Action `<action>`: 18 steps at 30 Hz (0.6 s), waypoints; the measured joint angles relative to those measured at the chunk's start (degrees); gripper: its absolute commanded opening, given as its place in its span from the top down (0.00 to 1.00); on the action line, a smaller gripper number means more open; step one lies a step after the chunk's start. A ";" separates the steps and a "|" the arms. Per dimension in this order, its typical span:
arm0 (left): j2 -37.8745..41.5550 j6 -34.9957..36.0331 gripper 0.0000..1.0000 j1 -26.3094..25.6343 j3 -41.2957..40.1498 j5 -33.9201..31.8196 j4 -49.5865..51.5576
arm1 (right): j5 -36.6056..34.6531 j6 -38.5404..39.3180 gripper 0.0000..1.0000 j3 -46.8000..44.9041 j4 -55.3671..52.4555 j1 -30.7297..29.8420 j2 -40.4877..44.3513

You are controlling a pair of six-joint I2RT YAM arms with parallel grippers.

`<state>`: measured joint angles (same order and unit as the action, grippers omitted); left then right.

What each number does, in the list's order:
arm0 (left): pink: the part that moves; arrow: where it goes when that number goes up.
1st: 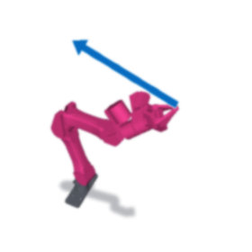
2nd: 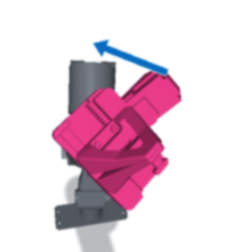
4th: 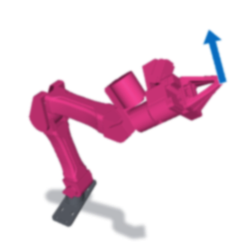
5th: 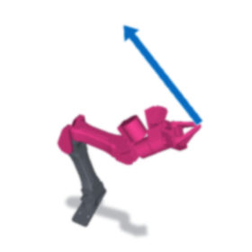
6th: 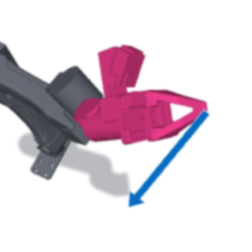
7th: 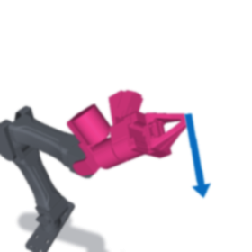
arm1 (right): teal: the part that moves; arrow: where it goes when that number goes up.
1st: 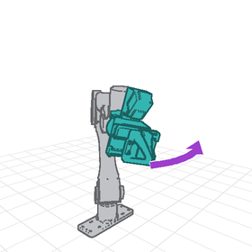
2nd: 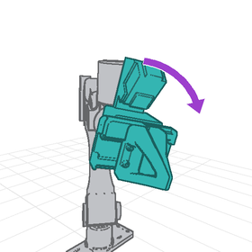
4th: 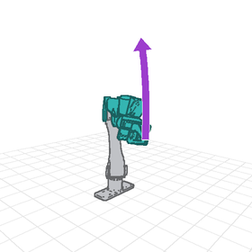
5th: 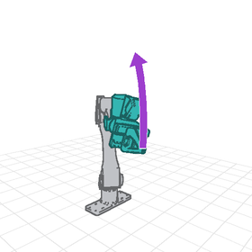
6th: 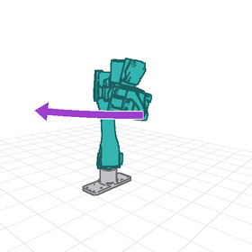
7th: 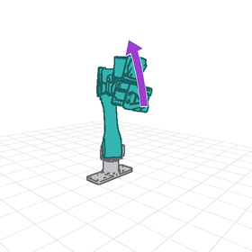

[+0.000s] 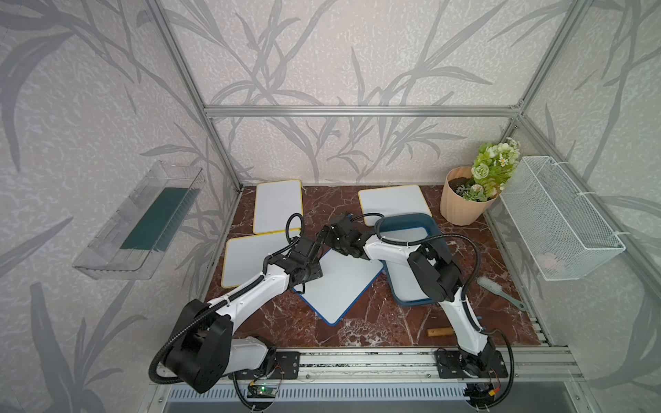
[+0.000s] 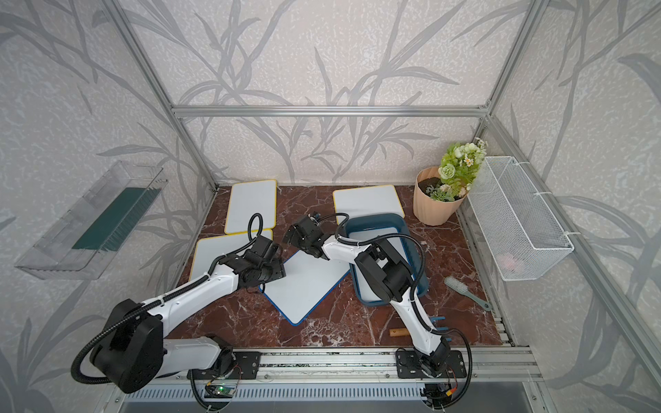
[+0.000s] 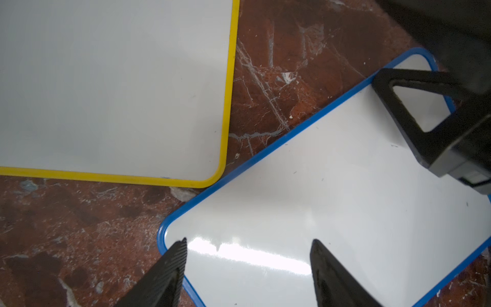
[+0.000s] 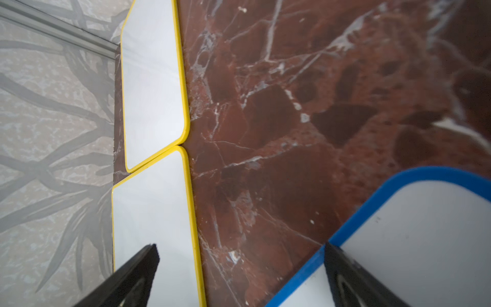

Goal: Put the whiteboard into the storage box
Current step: Move the whiteboard to the center of the board.

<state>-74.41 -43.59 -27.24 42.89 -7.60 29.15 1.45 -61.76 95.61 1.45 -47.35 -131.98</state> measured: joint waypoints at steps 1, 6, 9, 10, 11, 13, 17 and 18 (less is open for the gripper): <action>0.11 0.00 0.28 0.00 -0.07 0.00 0.02 | 0.83 1.03 0.01 1.40 -0.09 0.00 -0.92; 0.20 -0.02 0.28 0.00 -0.94 0.22 -0.31 | 5.18 6.32 0.01 11.85 -3.17 -0.02 -7.17; 0.17 0.00 0.28 0.00 -1.16 0.46 -0.50 | 6.75 8.98 0.01 16.79 -5.18 -0.04 -9.90; 0.17 0.00 0.29 0.00 -1.16 0.50 -0.61 | 7.06 9.88 0.01 17.75 -5.88 -0.04 -10.29; 0.13 0.02 0.29 0.00 -1.16 0.61 -0.72 | 7.34 10.84 0.01 18.47 -6.71 0.13 -10.51; -0.04 0.04 0.29 0.00 -1.16 0.74 -0.94 | 8.07 12.57 0.01 19.32 -8.52 0.42 -10.60; -1.03 0.31 0.29 0.00 -1.16 1.70 -1.77 | 9.11 16.26 0.01 20.57 -11.72 1.31 -10.60; -1.60 0.39 0.29 0.00 -1.16 2.05 -2.14 | 9.14 17.42 0.01 20.70 -12.44 1.70 -10.56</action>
<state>-76.01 -43.20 -27.24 41.74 -5.54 27.00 10.59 -44.34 116.31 -10.98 -45.65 -142.54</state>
